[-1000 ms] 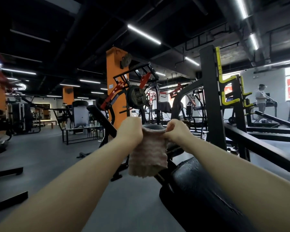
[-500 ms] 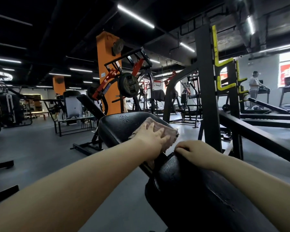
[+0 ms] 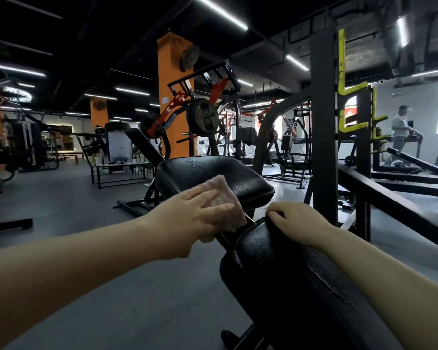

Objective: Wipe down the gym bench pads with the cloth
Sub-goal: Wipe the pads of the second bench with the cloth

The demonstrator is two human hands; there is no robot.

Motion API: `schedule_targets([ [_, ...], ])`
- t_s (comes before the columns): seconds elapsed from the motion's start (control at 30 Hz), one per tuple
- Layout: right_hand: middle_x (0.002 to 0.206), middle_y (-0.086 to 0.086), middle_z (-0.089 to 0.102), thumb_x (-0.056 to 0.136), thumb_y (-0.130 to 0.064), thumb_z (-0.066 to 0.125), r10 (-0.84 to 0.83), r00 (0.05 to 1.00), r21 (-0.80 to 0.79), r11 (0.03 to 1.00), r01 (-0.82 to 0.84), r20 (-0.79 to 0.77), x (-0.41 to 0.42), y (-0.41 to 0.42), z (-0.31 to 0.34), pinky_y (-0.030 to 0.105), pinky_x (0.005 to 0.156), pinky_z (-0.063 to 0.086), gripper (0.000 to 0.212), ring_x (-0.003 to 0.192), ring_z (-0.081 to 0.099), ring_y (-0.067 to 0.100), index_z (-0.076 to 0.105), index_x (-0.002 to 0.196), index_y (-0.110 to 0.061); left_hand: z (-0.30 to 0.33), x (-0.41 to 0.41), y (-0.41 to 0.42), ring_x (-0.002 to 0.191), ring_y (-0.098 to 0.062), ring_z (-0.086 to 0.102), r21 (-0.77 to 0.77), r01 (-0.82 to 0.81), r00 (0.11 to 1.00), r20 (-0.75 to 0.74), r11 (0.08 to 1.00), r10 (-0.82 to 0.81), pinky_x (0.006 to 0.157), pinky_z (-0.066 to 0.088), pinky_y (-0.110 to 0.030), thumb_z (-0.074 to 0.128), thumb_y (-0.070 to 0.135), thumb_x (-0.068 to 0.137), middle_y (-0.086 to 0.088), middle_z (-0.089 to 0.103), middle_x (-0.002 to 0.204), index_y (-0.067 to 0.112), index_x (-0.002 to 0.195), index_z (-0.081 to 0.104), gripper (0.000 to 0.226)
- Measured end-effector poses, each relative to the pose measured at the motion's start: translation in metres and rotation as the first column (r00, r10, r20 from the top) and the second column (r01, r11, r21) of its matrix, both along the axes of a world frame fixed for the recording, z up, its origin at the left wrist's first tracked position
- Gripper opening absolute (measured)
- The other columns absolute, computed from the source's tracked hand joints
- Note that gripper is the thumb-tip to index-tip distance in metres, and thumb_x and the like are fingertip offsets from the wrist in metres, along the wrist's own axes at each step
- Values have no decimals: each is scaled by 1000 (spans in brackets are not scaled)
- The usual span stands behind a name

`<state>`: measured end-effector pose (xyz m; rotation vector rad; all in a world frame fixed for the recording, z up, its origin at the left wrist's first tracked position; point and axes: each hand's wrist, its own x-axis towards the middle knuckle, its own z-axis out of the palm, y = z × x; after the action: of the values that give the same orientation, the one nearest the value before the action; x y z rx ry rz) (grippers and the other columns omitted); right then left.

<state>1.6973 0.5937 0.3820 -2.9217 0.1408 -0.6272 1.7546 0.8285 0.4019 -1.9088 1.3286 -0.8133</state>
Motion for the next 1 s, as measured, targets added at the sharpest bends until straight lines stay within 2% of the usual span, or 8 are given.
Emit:
schedule_targets([
  [0.07, 115, 2, 64, 98, -25, 37, 1, 1000, -6, 1000, -1, -4, 0, 0, -1, 31, 83, 42, 28, 105, 54, 22, 62, 109, -21, 1, -5, -1, 137, -45, 27, -41, 32, 999, 34, 999, -31, 114, 10, -56, 69, 26, 77, -5, 22, 156, 34, 131, 52, 57],
  [0.2, 118, 4, 63, 98, -25, 36, -3, 1000, -21, 1000, 3, 1, -2, 0, 0, 32, 87, 42, 29, 108, 54, 24, 62, 112, -19, 5, -6, -47, 142, -43, -2, 63, -323, 946, -18, 944, 325, 116, 4, -55, 62, 48, 84, -4, -17, 157, 33, 150, 6, 88],
  [0.37, 120, 5, 61, 99, -23, 35, -14, 1000, -41, 999, 13, -28, -4, 4, 3, 28, 80, 36, 30, 109, 53, 24, 61, 112, -18, 9, 7, -89, 141, -46, 4, 32, -321, 947, -8, 947, 321, 113, 3, -56, 40, 38, 99, -6, -11, 158, 36, 149, 16, 55],
  [0.5, 117, 3, 62, 99, -22, 35, -31, 997, -26, 999, 29, -68, -5, 8, 7, 26, 75, 35, 30, 107, 53, 21, 62, 113, -21, 6, 6, -80, 142, -45, 2, 57, -288, 958, 17, 956, 288, 113, 1, -56, 41, 33, 99, -5, -11, 158, 33, 148, 22, 52],
  [0.7, 123, 0, 61, 99, -20, 37, -23, 991, -1, 1000, 23, -133, -3, 7, 12, 25, 84, 38, 31, 110, 52, 17, 61, 118, -24, -15, 10, -30, 141, -44, 12, -41, -93, 993, 65, 995, 96, 114, 4, -55, 35, 23, 99, -5, 6, 158, 26, 132, 51, 37],
  [0.83, 129, -7, 54, 92, -11, 48, 123, 986, 45, 991, -129, 109, -6, 20, 14, 20, 93, 36, 38, 118, 48, 10, 56, 126, -25, -18, 24, 8, 125, -34, 48, -50, 191, 963, 201, 980, -178, 108, 31, -50, 51, 29, 82, 2, 49, 140, 36, 96, 70, 25],
  [0.9, 127, -8, 54, 91, -8, 50, 274, 942, -38, 961, -272, 195, -5, 35, 17, 12, 93, 33, 38, 116, 48, 7, 58, 126, -21, -19, 38, 21, 126, -30, 47, -40, 293, 924, 268, 955, -272, 111, 27, -49, 50, 32, 76, 4, 52, 137, 35, 97, 68, 28],
  [1.0, 130, -11, 52, 94, -12, 49, 382, 907, -105, 924, -369, 176, 4, 55, 21, 19, 103, 32, 33, 123, 44, 6, 60, 125, -18, -22, 55, 32, 131, -28, 36, -51, 481, 847, 285, 875, -449, 115, 19, -48, 51, 31, 89, 5, 50, 139, 33, 106, 65, 22],
])
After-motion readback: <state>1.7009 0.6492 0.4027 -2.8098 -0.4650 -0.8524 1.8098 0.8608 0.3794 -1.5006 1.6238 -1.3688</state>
